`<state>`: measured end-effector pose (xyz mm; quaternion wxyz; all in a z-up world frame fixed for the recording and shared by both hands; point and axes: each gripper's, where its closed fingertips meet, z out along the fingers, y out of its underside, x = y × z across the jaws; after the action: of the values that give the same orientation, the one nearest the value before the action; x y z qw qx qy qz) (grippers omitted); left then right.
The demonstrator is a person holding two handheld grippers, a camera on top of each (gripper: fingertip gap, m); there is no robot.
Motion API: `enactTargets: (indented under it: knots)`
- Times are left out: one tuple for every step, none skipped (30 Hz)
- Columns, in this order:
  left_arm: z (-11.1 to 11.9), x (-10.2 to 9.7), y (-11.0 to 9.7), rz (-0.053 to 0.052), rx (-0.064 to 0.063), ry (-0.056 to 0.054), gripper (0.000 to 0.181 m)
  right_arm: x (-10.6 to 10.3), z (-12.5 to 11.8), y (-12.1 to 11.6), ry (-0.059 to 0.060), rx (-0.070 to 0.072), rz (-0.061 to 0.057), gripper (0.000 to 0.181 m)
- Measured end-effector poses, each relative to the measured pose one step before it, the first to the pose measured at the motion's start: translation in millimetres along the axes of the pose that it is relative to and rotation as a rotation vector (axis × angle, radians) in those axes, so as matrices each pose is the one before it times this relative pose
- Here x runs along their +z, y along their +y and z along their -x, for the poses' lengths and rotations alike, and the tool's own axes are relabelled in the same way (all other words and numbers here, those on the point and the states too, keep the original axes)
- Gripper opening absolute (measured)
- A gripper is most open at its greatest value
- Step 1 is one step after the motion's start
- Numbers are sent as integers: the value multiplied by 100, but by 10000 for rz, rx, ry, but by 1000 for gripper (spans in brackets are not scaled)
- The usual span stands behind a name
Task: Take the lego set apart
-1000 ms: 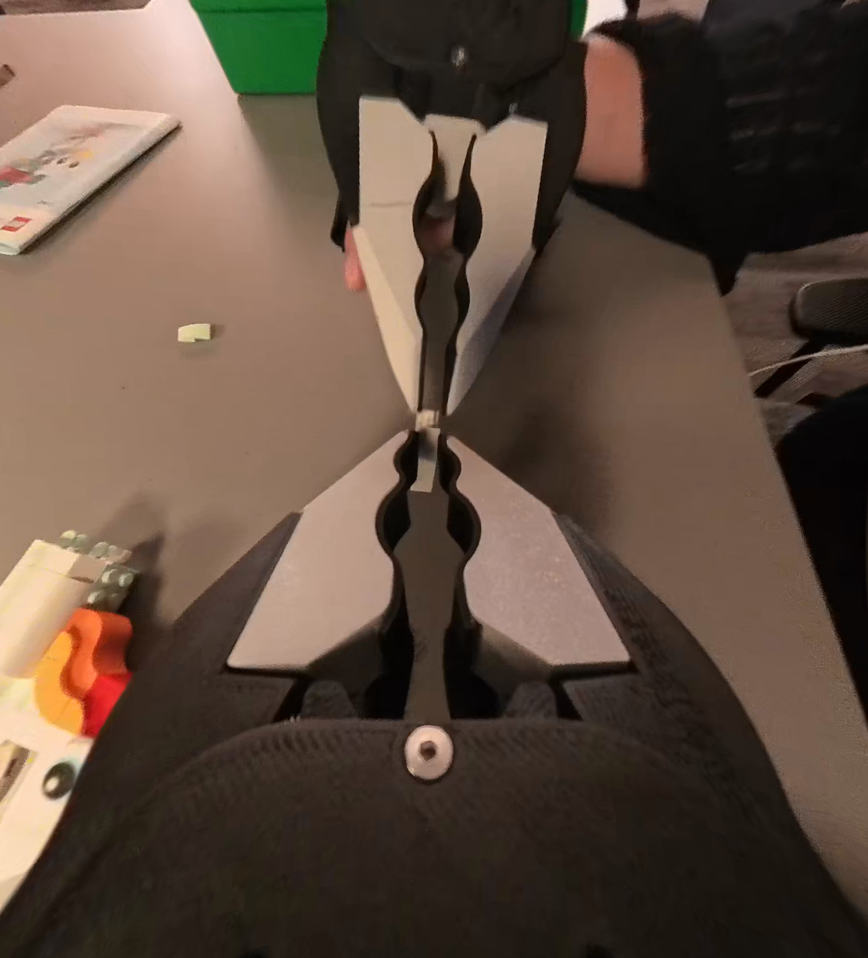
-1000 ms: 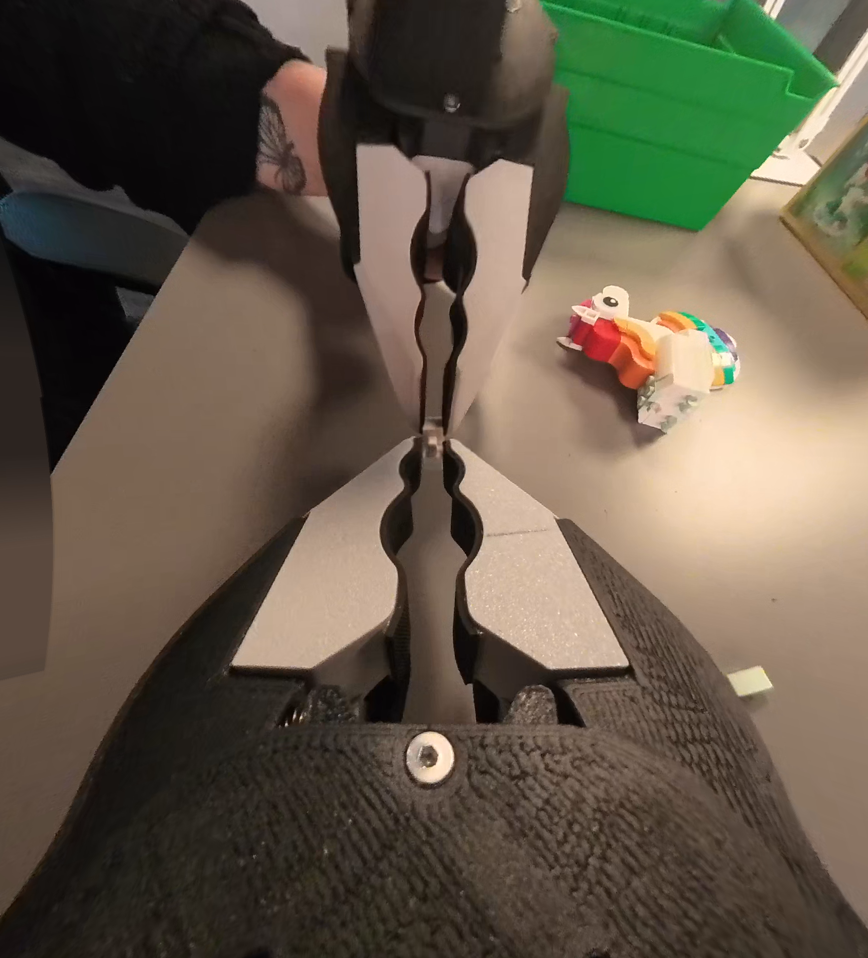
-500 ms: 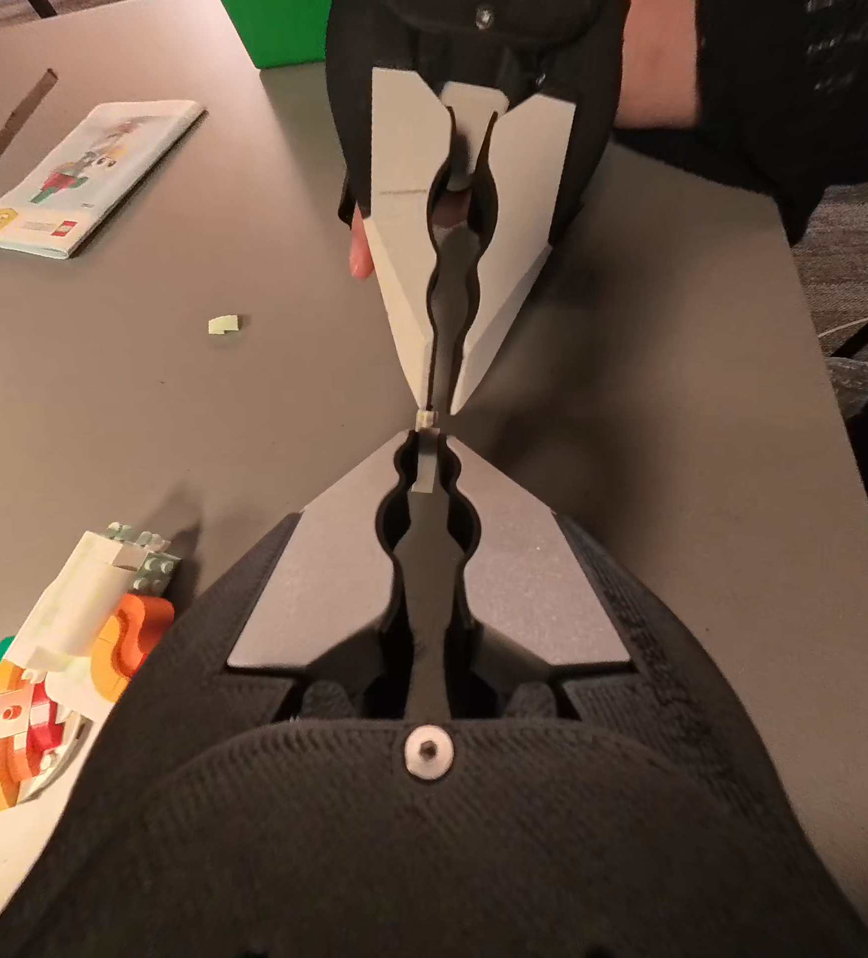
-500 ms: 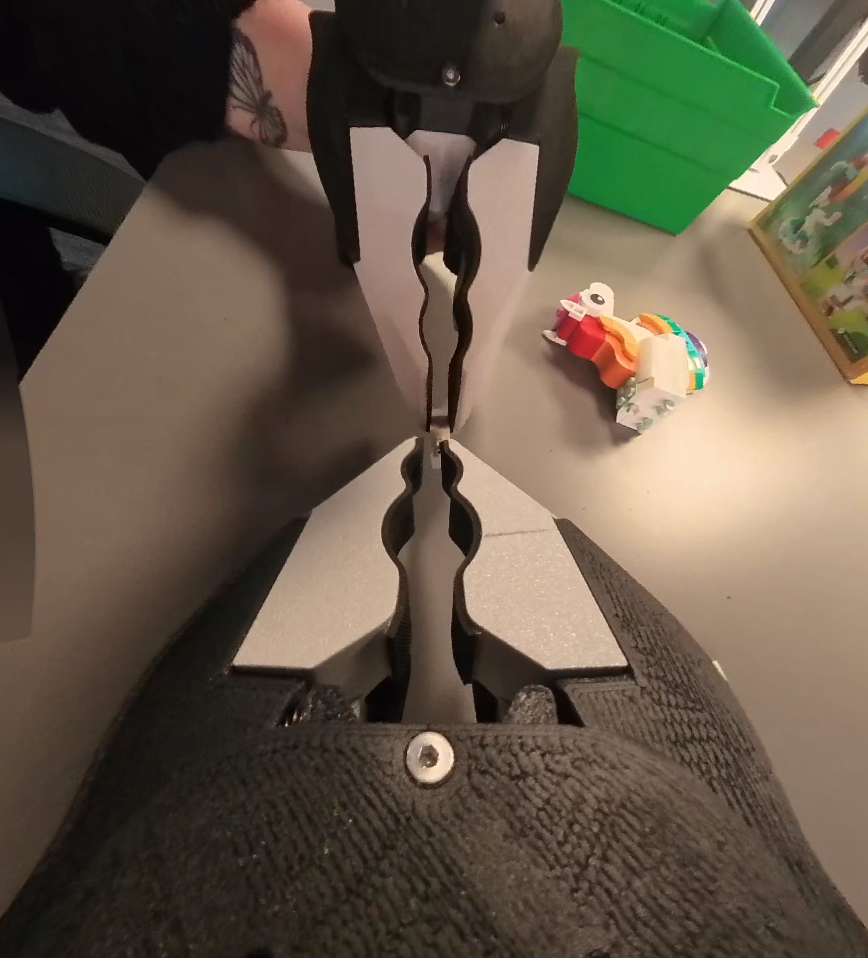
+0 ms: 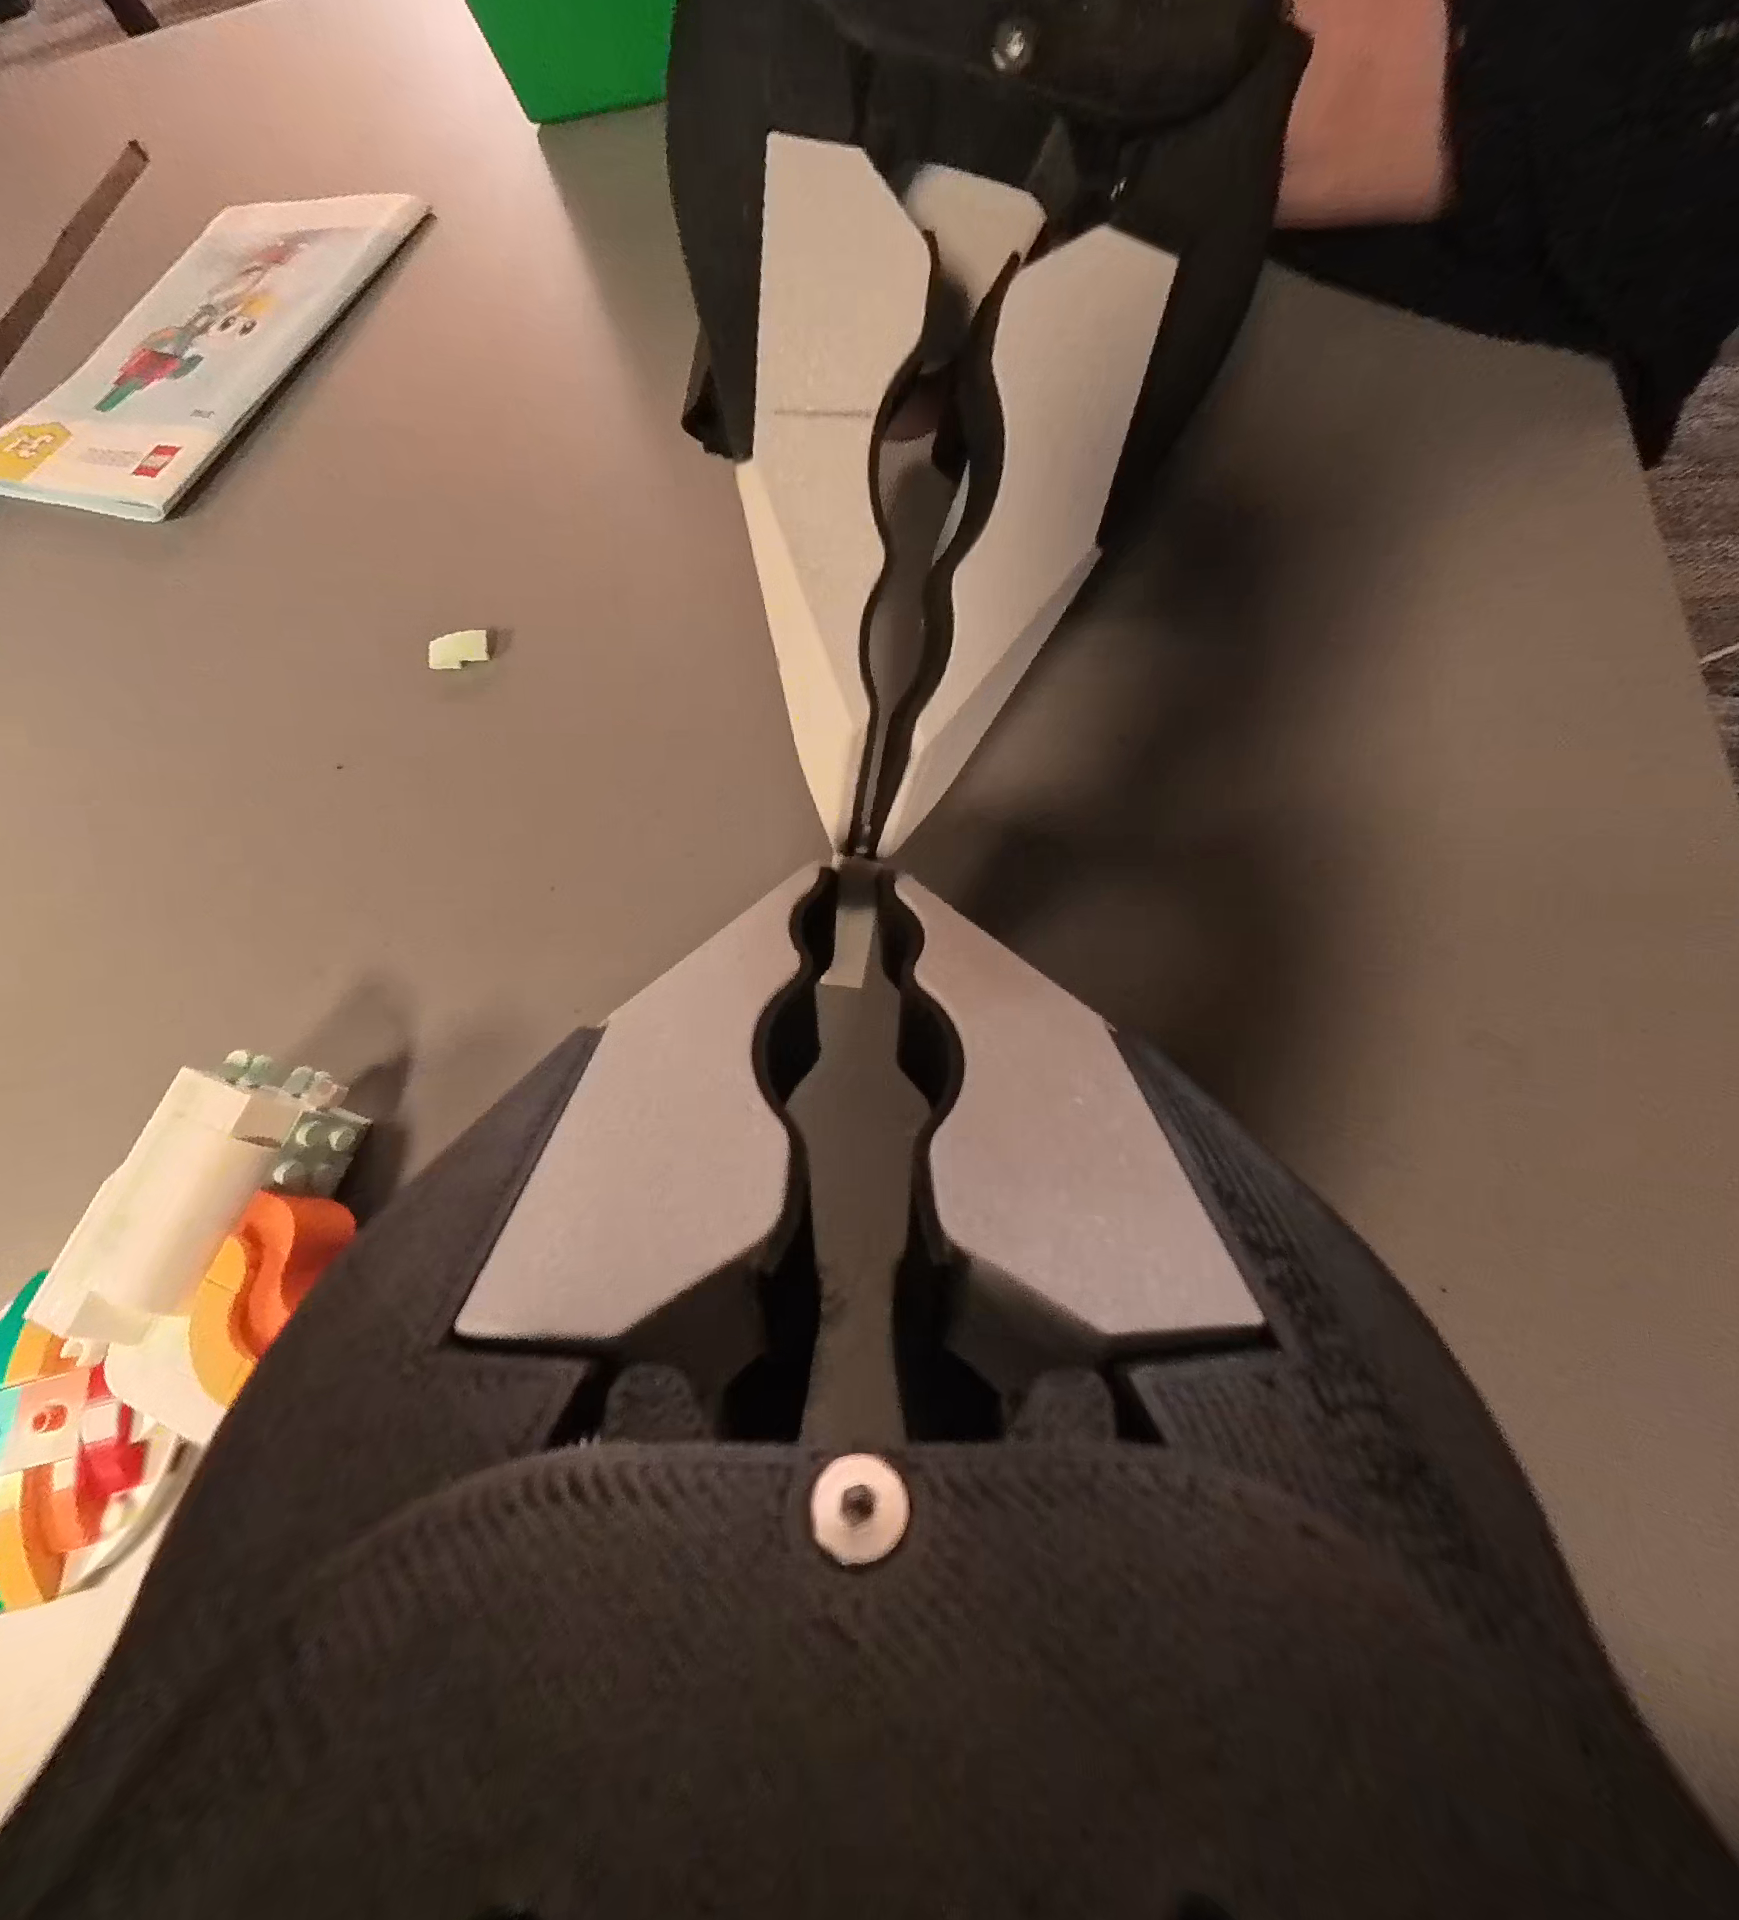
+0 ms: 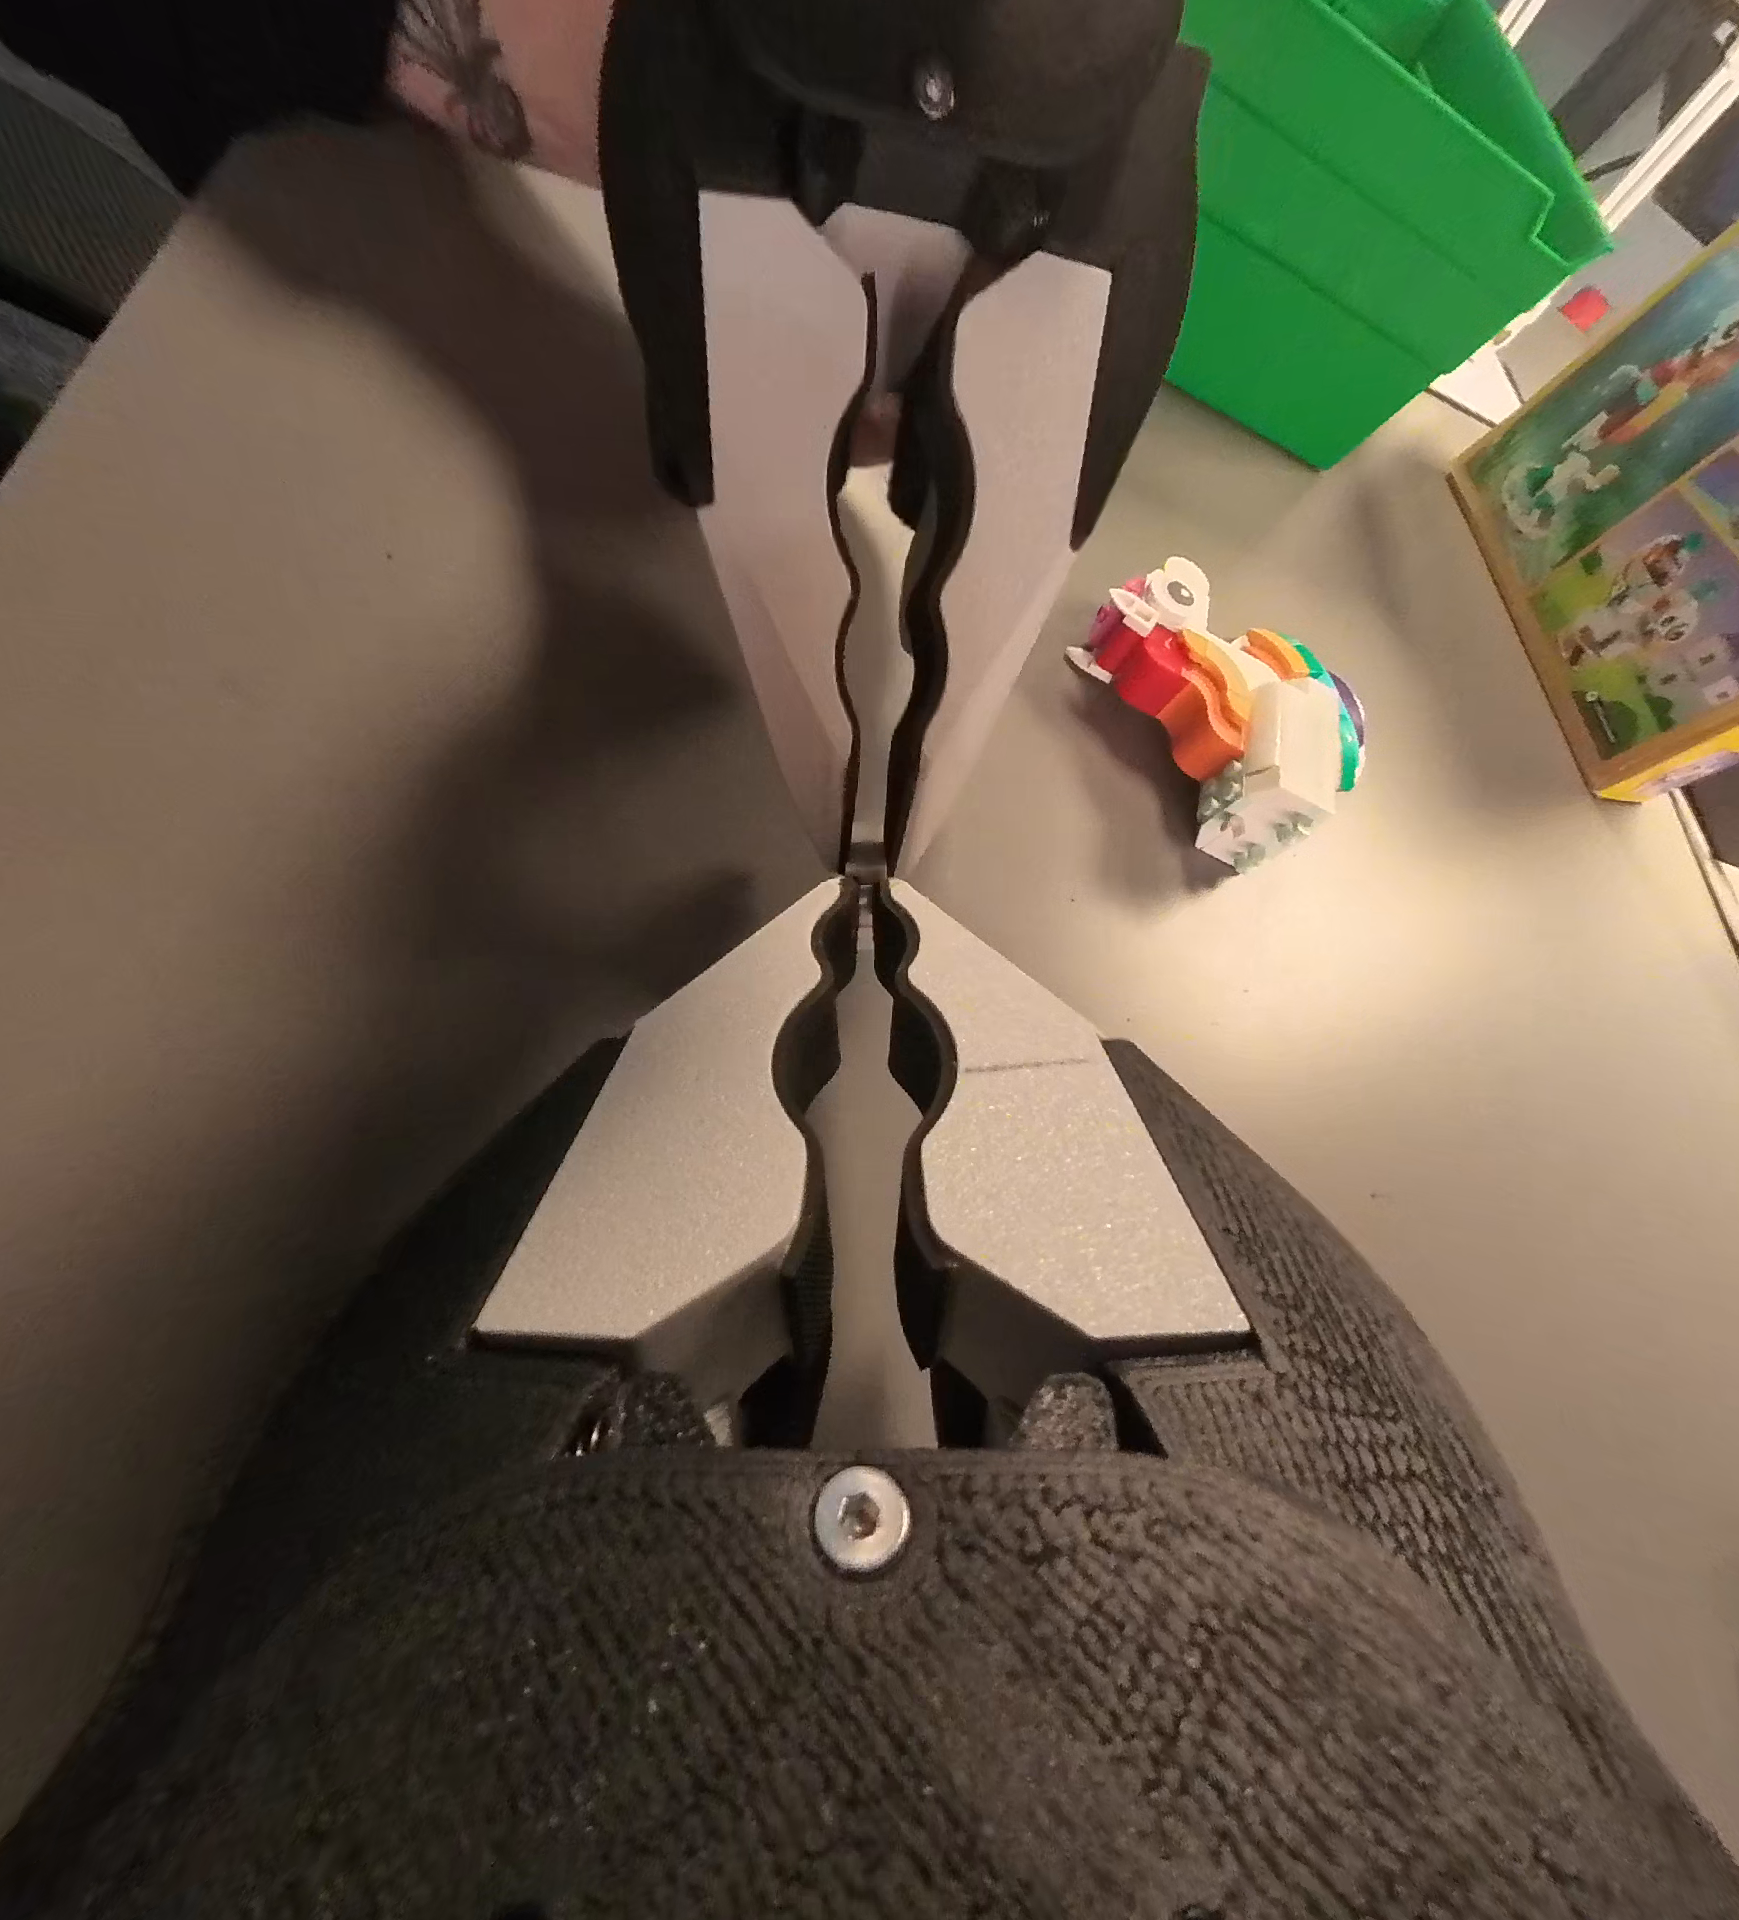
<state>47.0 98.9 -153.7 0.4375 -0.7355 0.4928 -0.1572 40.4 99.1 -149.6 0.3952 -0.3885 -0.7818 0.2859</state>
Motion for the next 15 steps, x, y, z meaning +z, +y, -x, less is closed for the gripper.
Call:
enactTargets:
  knots:
    - [27, 103, 122, 87, 104, -92, 7, 71, -7, 109, 38, -89, 92, 1]
    - [-2, 98, 82, 86, 101, -75, 9, 58, 9, 41, 35, -72, 53, 1]
    - [-86, 108, 48, 70, 90, -14, 11, 45, -8, -57, 30, -35, -6, 0]
    - [-114, 133, 27, 45, 55, 12, 13, 6, 6, -85, 11, -21, -21, 0]
    - [-34, 133, 47, 51, 62, -34, 15, -7, -1, -40, 15, -31, 5, 0]
    - [129, 64, 57, 75, 112, -140, 11, 9, 32, 11, 0, -31, 24, 0]
    - [143, -49, 79, 121, 265, -161, 8, 36, 5, -4, 24, -39, 21, 1]
    - [145, -80, 11, 91, 236, -182, 8, 8, -105, -24, 104, -77, 44, 0]
    - [173, -43, 12, 77, 177, -210, 8, 14, -154, -7, 147, -120, 85, 1]
    - [178, -23, 52, 90, 161, -201, 8, 42, -117, 48, 147, -153, 110, 1]
    - [46, 21, 120, 153, 145, -108, 8, 75, -43, 88, 113, -155, 133, 1]
    - [93, 20, 99, 162, 146, -166, 8, 69, -54, 81, 111, -163, 141, 0]
    - [129, -24, 58, 134, 244, -230, 7, 28, -93, 28, 120, -152, 106, 0]
    - [98, -80, -20, 102, 259, -196, 8, -34, -87, -35, 96, -97, 56, 1]
    - [148, -121, -97, 42, 208, -202, 7, -66, -138, -87, 115, -84, 25, 1]
